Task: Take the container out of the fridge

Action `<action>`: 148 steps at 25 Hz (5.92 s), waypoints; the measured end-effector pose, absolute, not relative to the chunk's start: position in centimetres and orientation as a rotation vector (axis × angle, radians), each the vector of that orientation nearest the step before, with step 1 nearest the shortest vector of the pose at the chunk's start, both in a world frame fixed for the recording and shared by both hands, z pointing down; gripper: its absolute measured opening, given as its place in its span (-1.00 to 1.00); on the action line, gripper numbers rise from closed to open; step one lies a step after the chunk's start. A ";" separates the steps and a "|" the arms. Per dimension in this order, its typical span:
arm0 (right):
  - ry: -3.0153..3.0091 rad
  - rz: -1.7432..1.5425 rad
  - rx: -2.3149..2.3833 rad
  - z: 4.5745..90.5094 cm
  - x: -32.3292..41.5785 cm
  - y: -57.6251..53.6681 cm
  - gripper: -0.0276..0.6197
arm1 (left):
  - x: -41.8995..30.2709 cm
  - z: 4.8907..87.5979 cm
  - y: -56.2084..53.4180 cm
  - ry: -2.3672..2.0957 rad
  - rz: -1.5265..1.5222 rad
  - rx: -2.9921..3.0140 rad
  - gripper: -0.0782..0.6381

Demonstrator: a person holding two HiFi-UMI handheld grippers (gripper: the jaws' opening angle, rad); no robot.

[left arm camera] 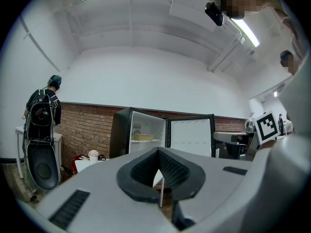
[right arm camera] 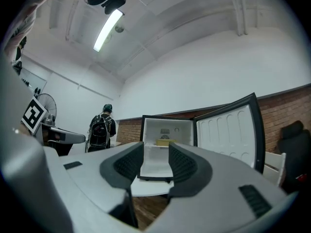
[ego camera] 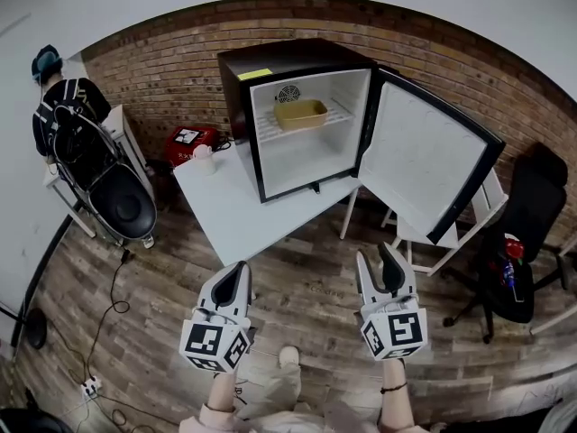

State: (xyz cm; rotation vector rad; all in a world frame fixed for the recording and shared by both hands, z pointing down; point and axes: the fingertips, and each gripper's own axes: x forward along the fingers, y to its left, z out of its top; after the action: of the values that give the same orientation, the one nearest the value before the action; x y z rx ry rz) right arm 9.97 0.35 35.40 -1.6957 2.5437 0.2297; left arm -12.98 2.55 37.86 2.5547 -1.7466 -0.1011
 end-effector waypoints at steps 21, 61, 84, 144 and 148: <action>2.607 0.341 -1.787 34.8 6.6 -17.4 -0.48 | -13.4 37.3 -16.5 -1.601 -0.092 2.603 -0.81; 3.404 1.054 -0.829 34.8 -1.6 -42.8 -0.48 | -7.8 36.8 -37.3 -1.752 -0.056 2.432 -0.80; 3.811 1.462 -0.311 39.4 -3.8 -44.2 -0.76 | -7.8 37.2 -38.3 -1.624 -0.037 2.466 -0.80; 2.989 0.442 -1.056 32.9 2.8 -33.1 -0.85 | -10.8 34.6 -31.4 -1.728 -0.094 2.562 -0.80; 2.959 0.369 -1.086 33.5 3.9 -32.4 -0.85 | -11.1 34.9 -30.6 -1.749 -0.071 2.552 -0.81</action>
State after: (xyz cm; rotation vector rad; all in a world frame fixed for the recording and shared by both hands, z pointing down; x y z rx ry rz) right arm 3.91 -32.45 33.49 -1.0860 2.9590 0.3690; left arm -11.12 -30.58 34.93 2.5515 -1.7491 -0.0709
